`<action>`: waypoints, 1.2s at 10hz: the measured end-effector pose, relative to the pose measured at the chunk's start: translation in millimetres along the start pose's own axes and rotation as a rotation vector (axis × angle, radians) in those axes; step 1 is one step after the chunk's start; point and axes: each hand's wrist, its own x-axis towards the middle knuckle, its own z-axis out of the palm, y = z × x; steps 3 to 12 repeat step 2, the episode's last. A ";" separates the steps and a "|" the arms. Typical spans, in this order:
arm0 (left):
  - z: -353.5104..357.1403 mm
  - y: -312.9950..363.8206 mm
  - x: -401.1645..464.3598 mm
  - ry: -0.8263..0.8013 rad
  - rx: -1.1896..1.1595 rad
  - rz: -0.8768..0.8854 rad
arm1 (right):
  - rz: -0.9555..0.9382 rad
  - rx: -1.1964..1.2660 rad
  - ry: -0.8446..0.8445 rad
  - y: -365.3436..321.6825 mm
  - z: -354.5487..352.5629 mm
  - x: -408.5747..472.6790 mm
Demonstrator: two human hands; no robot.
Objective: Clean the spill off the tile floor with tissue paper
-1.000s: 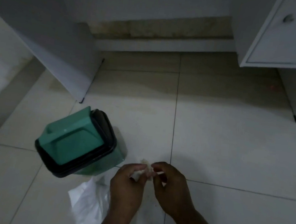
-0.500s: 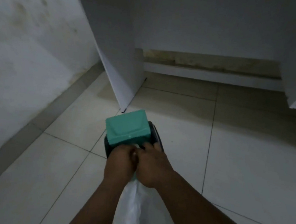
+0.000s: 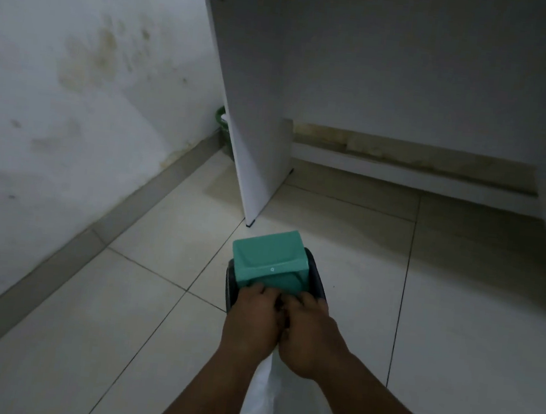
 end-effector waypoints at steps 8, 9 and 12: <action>-56.6 47.9 4.6 0.196 -0.048 0.054 | -0.013 0.080 0.186 -6.7 -59.7 -25.5; -56.6 47.9 4.6 0.196 -0.048 0.054 | -0.013 0.080 0.186 -6.7 -59.7 -25.5; -56.6 47.9 4.6 0.196 -0.048 0.054 | -0.013 0.080 0.186 -6.7 -59.7 -25.5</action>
